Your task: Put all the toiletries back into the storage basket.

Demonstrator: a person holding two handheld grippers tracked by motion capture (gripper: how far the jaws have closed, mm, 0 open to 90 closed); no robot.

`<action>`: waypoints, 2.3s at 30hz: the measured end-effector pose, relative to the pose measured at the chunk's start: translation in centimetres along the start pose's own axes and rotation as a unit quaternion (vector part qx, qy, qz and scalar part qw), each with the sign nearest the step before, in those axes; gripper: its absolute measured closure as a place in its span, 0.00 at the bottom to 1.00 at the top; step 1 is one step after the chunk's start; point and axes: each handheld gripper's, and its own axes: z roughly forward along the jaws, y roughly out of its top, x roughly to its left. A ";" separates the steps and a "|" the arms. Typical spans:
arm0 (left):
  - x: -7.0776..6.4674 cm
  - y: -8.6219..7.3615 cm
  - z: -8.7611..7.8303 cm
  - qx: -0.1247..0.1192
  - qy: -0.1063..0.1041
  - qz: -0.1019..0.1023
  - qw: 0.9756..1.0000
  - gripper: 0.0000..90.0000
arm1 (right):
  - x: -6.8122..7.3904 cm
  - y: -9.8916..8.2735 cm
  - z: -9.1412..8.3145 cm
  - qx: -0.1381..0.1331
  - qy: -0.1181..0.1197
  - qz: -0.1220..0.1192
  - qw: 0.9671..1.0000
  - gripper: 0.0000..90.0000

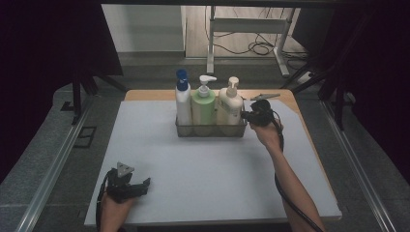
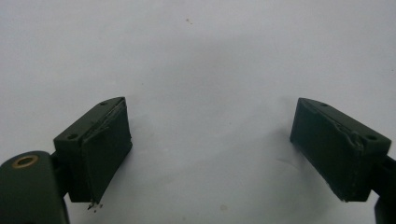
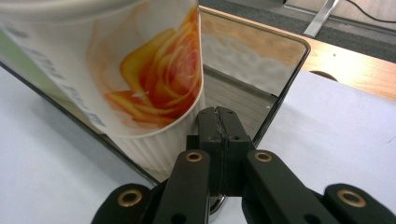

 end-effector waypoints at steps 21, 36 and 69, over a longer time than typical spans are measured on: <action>0.0 0.0 0.0 0.000 0.000 0.000 1.000 0.13 | 0.0 -0.4 1.9 0.019 0.002 0.018 1.000 0.98; 0.0 0.0 0.0 0.000 0.000 0.000 1.000 0.13 | 0.8 -0.5 2.9 0.028 0.012 0.013 0.999 0.97; 0.0 0.0 0.0 0.001 0.000 0.000 1.000 0.13 | 2.3 0.0 3.2 0.032 0.014 -0.007 0.999 0.98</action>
